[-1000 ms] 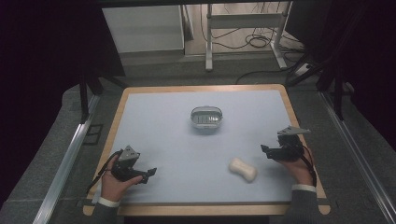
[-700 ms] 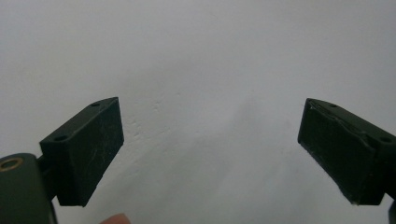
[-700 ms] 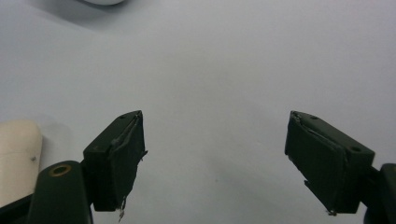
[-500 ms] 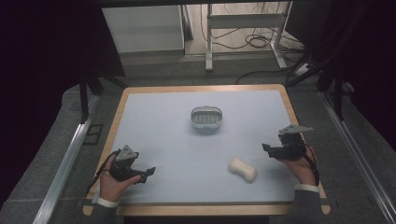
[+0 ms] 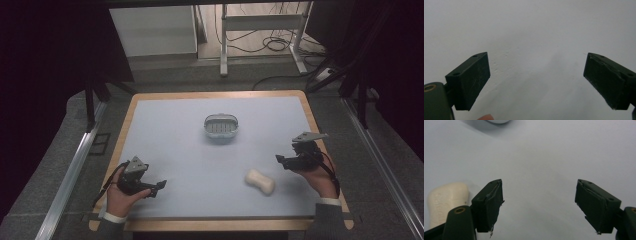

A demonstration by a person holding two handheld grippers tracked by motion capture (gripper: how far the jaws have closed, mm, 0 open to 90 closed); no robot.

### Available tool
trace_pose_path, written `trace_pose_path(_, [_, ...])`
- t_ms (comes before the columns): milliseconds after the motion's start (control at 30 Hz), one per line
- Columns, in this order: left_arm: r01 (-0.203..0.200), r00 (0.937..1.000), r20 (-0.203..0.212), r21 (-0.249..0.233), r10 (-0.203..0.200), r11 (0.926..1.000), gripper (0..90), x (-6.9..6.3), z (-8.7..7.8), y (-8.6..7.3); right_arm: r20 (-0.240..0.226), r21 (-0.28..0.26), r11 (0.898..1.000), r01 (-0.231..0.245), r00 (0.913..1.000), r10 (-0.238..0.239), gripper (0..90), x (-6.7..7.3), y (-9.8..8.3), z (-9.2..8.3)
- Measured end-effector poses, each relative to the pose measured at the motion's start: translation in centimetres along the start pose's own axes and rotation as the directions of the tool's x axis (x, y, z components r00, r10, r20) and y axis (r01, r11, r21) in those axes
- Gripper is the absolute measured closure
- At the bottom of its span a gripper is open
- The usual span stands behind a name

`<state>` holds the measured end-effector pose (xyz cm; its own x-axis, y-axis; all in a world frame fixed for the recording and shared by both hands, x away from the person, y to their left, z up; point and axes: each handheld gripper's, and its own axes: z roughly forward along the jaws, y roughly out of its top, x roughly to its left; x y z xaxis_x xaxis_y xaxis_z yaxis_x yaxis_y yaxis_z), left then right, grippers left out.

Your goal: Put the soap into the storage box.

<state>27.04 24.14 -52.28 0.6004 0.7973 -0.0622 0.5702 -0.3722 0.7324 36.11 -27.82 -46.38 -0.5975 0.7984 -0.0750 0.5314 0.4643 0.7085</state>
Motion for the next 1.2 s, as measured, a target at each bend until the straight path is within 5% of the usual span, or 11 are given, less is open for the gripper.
trace_pose_path(567, [0.001, 1.0000, 0.007, -0.012, -0.001, 0.9999, 7.2, 0.0, -0.8, -0.2, -0.029, 0.111, 0.993, 0.045, 0.9987, -0.042, 22.1, 2.4, 2.5, -0.6])
trace_pose_path(800, [0.000, 1.0000, 0.009, -0.013, 0.000, 0.9999, 7.2, 0.0, -0.8, -0.2, -0.035, 0.143, 0.984, 0.103, 0.9945, -0.099, 22.2, 3.7, 3.0, -0.3])
trace_pose_path(1200, [-0.003, 0.9999, 0.010, -0.008, 0.003, 1.0000, 7.1, -0.2, -0.8, -0.3, -0.127, 0.216, 0.958, 0.188, 0.9784, -0.163, 24.1, 6.4, 3.1, 0.5])
